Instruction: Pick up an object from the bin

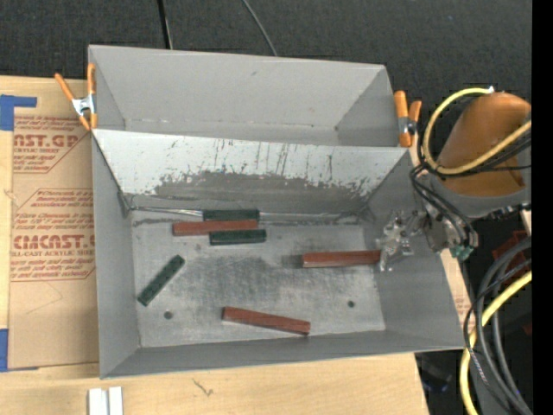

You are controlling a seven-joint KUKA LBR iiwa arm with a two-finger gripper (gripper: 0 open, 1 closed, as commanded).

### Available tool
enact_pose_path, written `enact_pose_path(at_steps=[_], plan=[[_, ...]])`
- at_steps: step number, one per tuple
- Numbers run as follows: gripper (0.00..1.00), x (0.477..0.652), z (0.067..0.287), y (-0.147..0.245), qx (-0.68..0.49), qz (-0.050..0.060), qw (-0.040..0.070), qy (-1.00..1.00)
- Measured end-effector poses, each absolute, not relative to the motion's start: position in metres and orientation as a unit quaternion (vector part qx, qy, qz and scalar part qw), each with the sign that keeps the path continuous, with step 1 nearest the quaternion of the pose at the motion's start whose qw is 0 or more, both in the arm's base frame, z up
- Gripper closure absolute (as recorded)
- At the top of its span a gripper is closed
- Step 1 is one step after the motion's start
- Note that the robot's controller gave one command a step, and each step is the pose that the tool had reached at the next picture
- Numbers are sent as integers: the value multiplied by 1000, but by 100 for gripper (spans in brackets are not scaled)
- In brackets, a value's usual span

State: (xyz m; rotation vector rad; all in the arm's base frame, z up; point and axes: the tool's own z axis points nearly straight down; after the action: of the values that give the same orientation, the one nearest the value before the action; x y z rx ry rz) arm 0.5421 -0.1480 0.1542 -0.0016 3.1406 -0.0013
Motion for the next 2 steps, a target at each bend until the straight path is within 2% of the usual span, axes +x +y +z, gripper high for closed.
enact_pose_path(at_steps=[1, 2], plan=[[100, 542, 154, -148, -1, 0, 1, 1000], [0, 543, 227, -148, 1, -1, 5, 1000]])
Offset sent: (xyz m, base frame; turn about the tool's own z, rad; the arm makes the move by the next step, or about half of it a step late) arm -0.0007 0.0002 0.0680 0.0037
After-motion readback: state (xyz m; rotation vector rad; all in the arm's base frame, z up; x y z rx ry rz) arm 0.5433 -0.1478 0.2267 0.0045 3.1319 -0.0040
